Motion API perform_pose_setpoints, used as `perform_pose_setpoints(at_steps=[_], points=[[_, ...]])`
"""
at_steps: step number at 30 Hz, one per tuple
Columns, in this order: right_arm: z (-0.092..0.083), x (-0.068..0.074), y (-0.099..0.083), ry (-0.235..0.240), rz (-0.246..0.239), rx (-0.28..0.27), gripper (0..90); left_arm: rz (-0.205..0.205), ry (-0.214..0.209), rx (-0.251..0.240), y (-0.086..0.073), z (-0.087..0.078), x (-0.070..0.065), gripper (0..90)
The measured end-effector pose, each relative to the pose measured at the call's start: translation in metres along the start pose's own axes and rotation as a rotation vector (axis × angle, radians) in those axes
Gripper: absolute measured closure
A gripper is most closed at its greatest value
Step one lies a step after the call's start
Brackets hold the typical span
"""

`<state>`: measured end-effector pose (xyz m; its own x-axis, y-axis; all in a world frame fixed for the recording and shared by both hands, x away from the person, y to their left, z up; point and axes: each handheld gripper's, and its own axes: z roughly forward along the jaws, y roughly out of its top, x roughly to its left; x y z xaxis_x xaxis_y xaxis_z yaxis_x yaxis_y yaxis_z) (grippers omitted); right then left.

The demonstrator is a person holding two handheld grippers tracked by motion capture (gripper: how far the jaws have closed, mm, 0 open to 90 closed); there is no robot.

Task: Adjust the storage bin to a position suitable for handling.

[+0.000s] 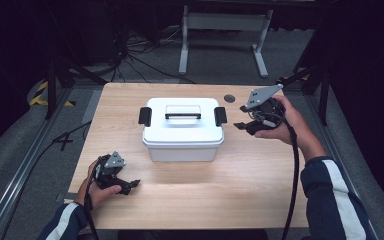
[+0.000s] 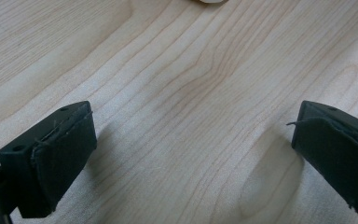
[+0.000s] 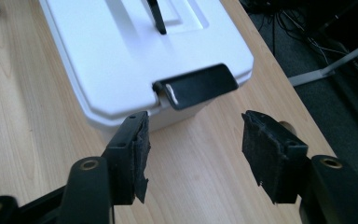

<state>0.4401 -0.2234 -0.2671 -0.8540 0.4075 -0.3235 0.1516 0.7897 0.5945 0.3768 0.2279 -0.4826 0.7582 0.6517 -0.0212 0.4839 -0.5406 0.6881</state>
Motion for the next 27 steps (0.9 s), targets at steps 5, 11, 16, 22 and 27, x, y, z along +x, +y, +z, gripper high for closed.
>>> perform_pose_setpoints(at_steps=[5, 11, 16, 22, 27], points=[[0.004, -0.001, 0.020, 0.004, -0.036, 0.007, 42.7, 0.007, 0.001, 0.001, 0.000, 0.000, 0.000, 0.2], [0.014, -0.001, 0.044, 0.017, -0.080, 0.035, 42.8, 0.007, 0.001, 0.000, 0.000, 0.000, 0.001, 0.2], [0.029, 0.003, 0.063, 0.026, -0.124, 0.060, 43.0, 0.003, -0.002, 0.000, 0.000, 0.000, 0.000, 0.2], [0.053, 0.010, 0.079, 0.045, -0.178, 0.103, 44.4, 0.005, -0.002, 0.000, 0.000, 0.000, 0.000, 0.2], [0.068, 0.015, 0.091, 0.071, -0.205, 0.120, 46.3, 0.006, -0.004, 0.000, 0.000, 0.000, 0.001, 0.2]])
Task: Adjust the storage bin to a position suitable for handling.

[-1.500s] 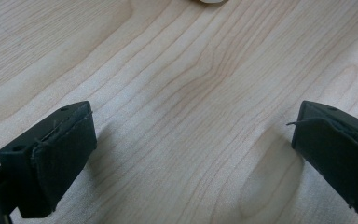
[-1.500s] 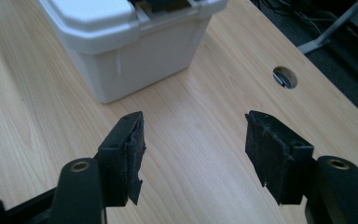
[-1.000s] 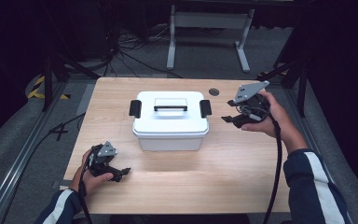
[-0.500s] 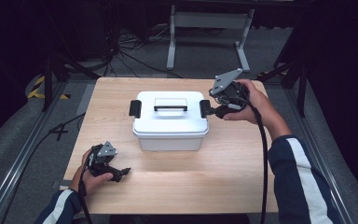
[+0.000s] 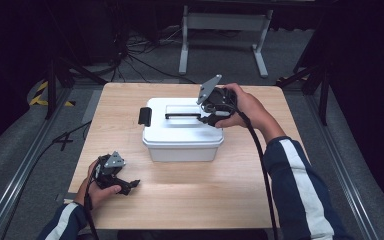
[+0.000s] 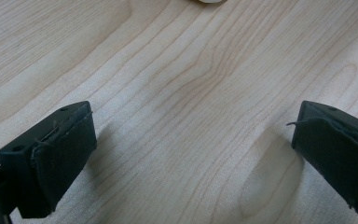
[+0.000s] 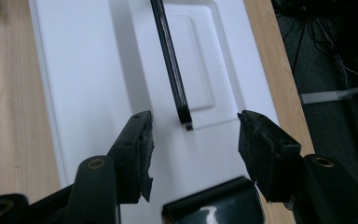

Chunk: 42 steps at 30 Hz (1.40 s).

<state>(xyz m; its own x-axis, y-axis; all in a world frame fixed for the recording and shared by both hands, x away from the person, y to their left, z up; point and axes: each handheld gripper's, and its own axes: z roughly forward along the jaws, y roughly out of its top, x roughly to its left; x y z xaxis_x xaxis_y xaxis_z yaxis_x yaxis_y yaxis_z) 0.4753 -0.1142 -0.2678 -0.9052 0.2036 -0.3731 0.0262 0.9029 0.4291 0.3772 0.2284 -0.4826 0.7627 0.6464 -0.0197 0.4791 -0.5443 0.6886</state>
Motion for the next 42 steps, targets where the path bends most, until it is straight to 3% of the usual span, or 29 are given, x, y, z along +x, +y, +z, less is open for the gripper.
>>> perform_pose_setpoints(at_steps=[8, 18, 31, 42], points=[[0.017, 0.003, 0.023, 0.019, -0.038, 0.003, 50.7, 0.001, -0.003, 0.005, 0.000, -0.001, 0.000, 0.2], [0.031, 0.005, 0.032, 0.023, -0.046, 0.006, 58.4, 0.003, -0.004, 0.006, 0.000, -0.001, 0.000, 0.2], [0.039, 0.013, 0.043, 0.004, -0.092, 0.020, 81.0, 0.003, -0.004, 0.006, 0.000, -0.001, 0.000, 0.2], [0.036, 0.014, 0.044, -0.013, -0.125, 0.022, 83.7, 0.007, -0.007, 0.007, 0.000, 0.000, 0.001, 0.2]])
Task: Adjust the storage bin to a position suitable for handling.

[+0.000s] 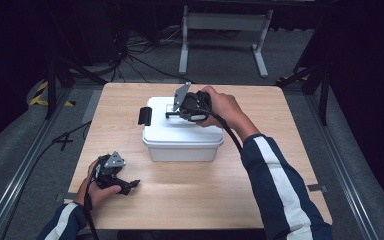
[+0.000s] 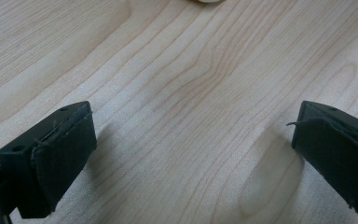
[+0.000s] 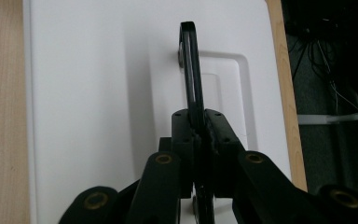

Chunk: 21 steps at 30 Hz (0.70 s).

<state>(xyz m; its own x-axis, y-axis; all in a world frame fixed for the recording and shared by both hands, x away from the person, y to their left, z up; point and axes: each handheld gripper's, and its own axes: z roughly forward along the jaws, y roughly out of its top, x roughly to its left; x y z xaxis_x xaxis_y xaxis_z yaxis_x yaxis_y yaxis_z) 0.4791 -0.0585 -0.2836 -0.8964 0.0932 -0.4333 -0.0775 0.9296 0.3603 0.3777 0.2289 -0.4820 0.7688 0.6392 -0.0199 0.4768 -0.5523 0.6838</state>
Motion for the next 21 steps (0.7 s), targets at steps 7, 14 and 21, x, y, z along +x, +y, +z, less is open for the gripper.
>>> perform_pose_setpoints(at_steps=[7, 14, 21], points=[[-0.005, -0.003, 0.000, -0.009, -0.006, -0.002, 84.7, 0.001, 0.000, 0.000, 0.000, 0.000, 0.000, 0.2], [-0.020, -0.007, -0.003, -0.031, -0.023, -0.003, 84.7, 0.002, 0.000, 0.000, 0.000, 0.000, 0.000, 0.1], [-0.044, -0.013, -0.010, -0.055, -0.030, -0.044, 84.7, 0.002, 0.000, 0.000, 0.000, 0.000, 0.000, 0.2]])
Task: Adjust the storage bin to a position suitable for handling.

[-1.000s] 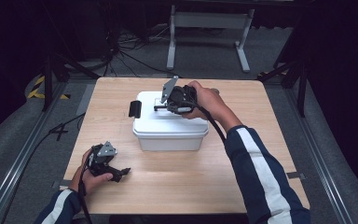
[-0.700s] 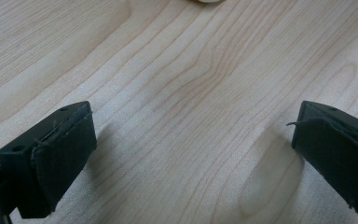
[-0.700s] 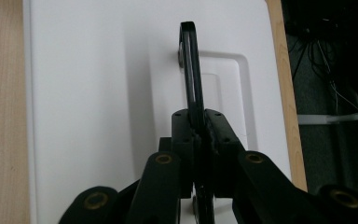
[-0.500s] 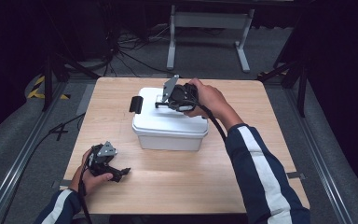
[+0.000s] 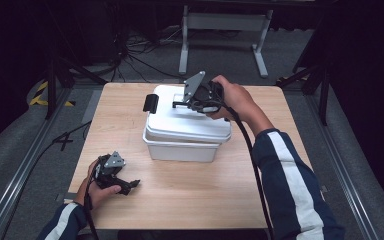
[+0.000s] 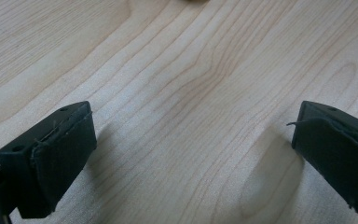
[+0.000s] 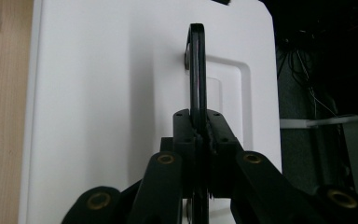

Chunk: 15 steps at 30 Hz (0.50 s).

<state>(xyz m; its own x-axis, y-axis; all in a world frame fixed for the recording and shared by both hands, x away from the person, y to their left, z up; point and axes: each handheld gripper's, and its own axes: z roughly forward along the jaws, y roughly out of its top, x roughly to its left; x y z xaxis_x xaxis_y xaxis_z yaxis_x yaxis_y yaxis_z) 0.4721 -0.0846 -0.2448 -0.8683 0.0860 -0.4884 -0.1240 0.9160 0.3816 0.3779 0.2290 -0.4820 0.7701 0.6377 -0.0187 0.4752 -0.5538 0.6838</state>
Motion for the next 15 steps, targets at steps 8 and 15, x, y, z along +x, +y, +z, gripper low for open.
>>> perform_pose_setpoints(at_steps=[8, 15], points=[[-0.023, -0.002, -0.029, -0.031, 0.044, -0.006, 84.7, 0.000, 0.000, 0.000, 0.000, 0.000, 0.000, 0.1], [-0.039, 0.001, -0.062, -0.051, 0.080, 0.020, 84.7, 0.000, 0.000, 0.000, 0.000, 0.000, 0.000, 0.1]])
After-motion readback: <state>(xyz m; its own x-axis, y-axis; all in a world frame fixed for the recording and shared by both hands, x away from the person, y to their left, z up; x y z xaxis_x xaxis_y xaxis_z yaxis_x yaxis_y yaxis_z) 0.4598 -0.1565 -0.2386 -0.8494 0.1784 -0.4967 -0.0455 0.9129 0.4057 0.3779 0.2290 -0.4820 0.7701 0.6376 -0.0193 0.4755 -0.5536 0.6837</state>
